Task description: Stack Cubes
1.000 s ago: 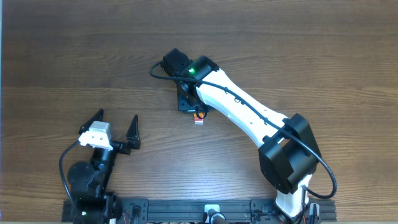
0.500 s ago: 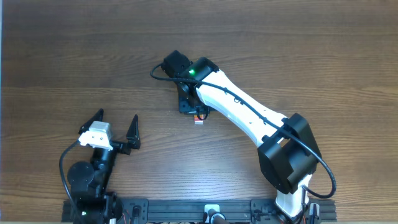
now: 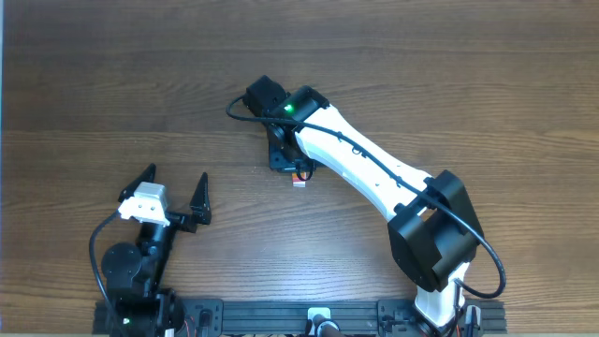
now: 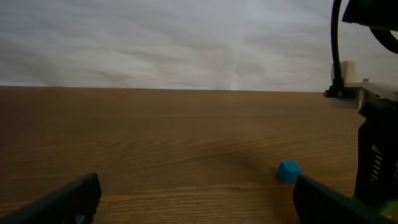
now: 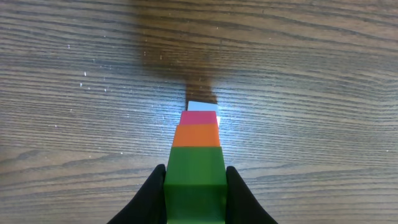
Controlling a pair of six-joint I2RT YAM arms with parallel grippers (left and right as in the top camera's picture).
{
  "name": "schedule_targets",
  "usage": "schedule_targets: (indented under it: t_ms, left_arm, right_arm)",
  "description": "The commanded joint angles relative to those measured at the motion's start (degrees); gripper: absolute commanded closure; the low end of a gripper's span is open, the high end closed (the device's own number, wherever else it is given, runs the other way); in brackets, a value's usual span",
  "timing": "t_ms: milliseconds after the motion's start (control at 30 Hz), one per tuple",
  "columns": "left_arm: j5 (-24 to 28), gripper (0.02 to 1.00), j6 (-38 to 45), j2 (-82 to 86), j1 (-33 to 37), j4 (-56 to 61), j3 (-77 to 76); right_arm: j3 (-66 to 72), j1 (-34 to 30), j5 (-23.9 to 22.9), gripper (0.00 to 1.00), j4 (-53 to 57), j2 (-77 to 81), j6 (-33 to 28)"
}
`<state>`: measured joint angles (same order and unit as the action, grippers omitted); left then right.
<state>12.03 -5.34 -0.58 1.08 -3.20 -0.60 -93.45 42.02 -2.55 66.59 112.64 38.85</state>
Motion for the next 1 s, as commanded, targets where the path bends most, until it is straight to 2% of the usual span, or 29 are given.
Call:
schedule_targets:
  t_ms: [33, 633, 667, 700, 767, 800, 833, 1000]
  left_arm:
    - [0.4, 0.020, 0.6, 0.4, -0.2, -0.1, 0.3]
    - [0.4, 0.020, 0.6, 0.4, -0.2, -0.1, 0.3]
    - [0.4, 0.020, 0.6, 0.4, -0.2, -0.1, 0.3]
    - [0.4, 0.020, 0.6, 0.4, -0.2, -0.1, 0.3]
    - [0.4, 0.020, 0.6, 0.4, -0.2, -0.1, 0.3]
    - [0.4, 0.020, 0.6, 0.4, -0.2, -0.1, 0.3]
    - [0.4, 0.020, 0.6, 0.4, -0.2, -0.1, 0.3]
    - [0.4, 0.020, 0.6, 0.4, -0.2, -0.1, 0.3]
  right_arm:
    - [0.6, 0.4, -0.1, 0.796, -0.2, -1.7, 0.3]
    - [0.6, 0.4, -0.1, 0.623, -0.2, -1.7, 0.3]
    - [0.6, 0.4, -0.1, 0.586, -0.2, -1.7, 0.3]
    - [0.6, 0.4, -0.1, 0.459, -0.2, -1.7, 0.3]
    - [0.6, 0.4, -0.3, 0.270, -0.4, -1.7, 0.3]
    - [0.6, 0.4, -0.4, 0.088, -0.5, -1.7, 0.3]
    - [0.6, 0.4, -0.5, 0.009, -0.9, -1.7, 0.3]
    - [-0.4, -0.1, -0.5, 0.009, -2.3, -1.7, -1.2]
